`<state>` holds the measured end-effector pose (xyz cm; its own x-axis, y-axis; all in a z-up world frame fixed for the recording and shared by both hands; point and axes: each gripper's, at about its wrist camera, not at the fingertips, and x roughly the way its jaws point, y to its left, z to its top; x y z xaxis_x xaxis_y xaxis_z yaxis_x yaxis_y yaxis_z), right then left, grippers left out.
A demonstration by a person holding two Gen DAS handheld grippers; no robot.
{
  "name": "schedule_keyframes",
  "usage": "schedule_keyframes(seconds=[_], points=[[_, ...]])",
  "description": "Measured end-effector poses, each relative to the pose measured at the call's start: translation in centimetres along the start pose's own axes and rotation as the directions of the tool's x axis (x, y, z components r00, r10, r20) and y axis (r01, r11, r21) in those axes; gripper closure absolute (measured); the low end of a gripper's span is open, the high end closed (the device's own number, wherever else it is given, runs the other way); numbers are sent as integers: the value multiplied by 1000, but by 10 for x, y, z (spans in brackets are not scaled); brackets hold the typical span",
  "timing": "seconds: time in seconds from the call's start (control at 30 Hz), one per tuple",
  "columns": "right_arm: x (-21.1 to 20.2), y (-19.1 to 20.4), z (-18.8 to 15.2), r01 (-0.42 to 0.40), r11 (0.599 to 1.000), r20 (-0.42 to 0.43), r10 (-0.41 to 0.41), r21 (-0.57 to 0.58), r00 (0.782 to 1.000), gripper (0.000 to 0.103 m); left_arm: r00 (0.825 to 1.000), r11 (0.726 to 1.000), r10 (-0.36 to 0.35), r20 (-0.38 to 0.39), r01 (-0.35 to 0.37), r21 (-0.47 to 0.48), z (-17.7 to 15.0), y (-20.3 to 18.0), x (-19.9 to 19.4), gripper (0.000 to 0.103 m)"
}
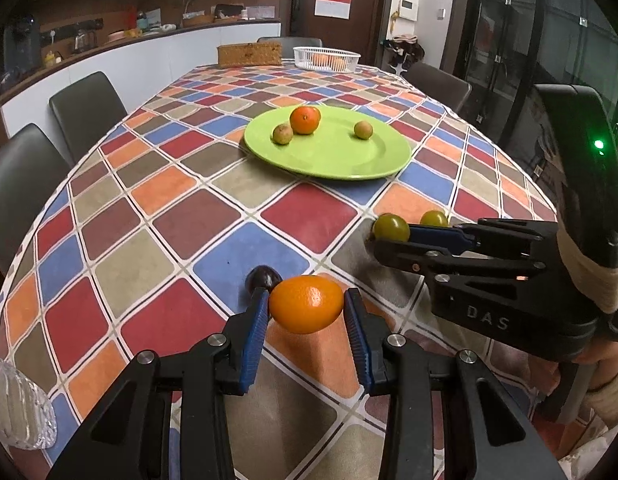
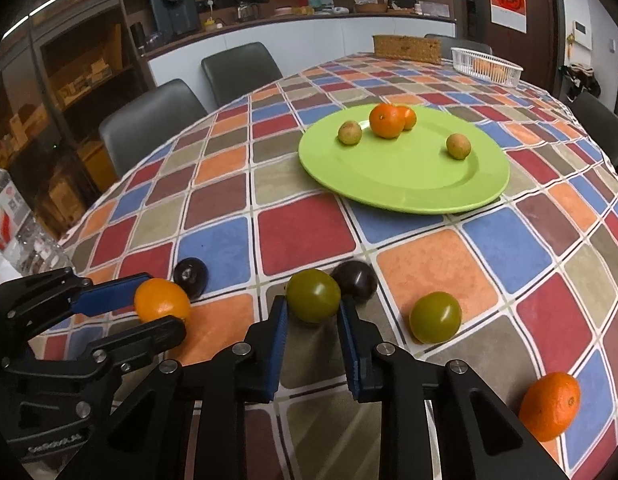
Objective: Organize fruits
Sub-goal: 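Carry the tangerine and green plum toward the green plate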
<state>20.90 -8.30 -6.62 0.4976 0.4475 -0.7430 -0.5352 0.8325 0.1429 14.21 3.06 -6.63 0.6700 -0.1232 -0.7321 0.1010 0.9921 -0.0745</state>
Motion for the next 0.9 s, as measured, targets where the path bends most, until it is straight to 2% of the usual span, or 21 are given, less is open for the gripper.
schedule_keyframes(seconds=[0.43,0.67,0.9], points=[[-32,-3,18,8,1000,89,-9,7,996,77,997,1000,-13,73,12,20,29,-4,-9,66],[-42,-13,36,31,999,124,-32,11,992,77,994,999,-37,100,34,32,59,-4,-3,66],[-45,-28,63,58,998,135,-60,21,989,77,993,997,-67,94,62,51,98,-4,13,66]])
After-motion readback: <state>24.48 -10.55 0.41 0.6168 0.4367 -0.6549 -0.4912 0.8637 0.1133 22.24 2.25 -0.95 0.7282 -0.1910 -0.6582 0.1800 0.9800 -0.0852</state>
